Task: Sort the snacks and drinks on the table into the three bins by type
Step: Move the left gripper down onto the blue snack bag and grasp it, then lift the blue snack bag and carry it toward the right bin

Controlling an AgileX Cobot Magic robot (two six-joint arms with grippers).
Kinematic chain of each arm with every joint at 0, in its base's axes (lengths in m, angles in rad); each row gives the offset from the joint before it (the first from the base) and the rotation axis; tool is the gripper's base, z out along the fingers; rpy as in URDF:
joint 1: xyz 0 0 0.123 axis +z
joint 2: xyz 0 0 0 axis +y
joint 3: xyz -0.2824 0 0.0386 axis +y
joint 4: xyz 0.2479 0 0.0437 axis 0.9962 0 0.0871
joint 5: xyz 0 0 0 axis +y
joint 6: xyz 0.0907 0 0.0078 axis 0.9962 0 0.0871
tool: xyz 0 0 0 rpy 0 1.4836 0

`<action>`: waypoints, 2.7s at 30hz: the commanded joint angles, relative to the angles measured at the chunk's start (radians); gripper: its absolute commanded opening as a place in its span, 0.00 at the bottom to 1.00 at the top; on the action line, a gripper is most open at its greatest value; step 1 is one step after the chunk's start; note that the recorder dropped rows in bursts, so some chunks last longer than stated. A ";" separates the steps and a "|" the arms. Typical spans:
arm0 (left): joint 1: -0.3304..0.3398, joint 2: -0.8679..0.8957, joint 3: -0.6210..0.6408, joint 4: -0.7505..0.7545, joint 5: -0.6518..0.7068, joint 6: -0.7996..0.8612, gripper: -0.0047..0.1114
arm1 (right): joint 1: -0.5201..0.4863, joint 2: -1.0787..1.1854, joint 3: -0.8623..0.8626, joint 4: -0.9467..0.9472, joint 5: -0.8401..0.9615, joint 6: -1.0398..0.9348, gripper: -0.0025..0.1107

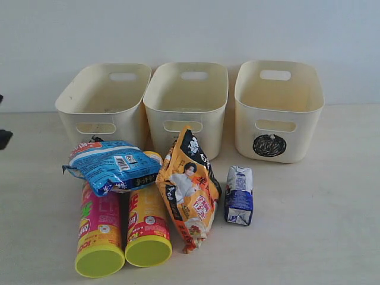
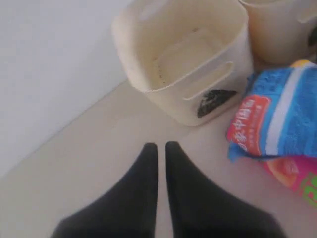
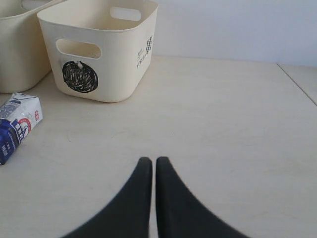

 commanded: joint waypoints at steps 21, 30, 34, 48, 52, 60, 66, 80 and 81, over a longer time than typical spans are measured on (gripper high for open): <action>-0.449 0.276 -0.007 -0.116 0.219 0.486 0.89 | 0.000 -0.004 0.004 0.001 -0.005 -0.004 0.02; -0.449 0.389 -0.011 0.238 0.131 0.112 0.81 | 0.000 -0.004 0.004 0.001 -0.005 -0.004 0.02; -0.449 0.410 -0.029 0.329 0.138 -0.016 0.77 | 0.000 -0.004 0.004 0.001 -0.005 -0.004 0.02; -0.447 0.571 -0.120 0.402 0.138 -0.063 0.77 | 0.000 -0.004 0.004 0.001 -0.005 -0.004 0.02; -0.447 0.606 -0.126 0.484 0.126 -0.120 0.77 | 0.000 -0.004 0.004 0.001 -0.005 -0.004 0.02; -0.447 0.643 -0.126 0.650 0.128 -0.232 0.77 | 0.000 -0.004 0.004 -0.003 -0.010 -0.004 0.02; -0.447 0.664 -0.150 0.737 0.145 -0.339 0.75 | 0.000 -0.004 0.004 -0.003 -0.008 -0.004 0.02; -0.445 0.768 -0.202 0.704 0.258 -0.339 0.74 | 0.000 -0.004 0.004 -0.003 -0.008 -0.004 0.02; -0.445 0.772 -0.202 0.704 0.258 -0.339 0.74 | 0.000 -0.004 0.004 -0.003 -0.008 -0.004 0.02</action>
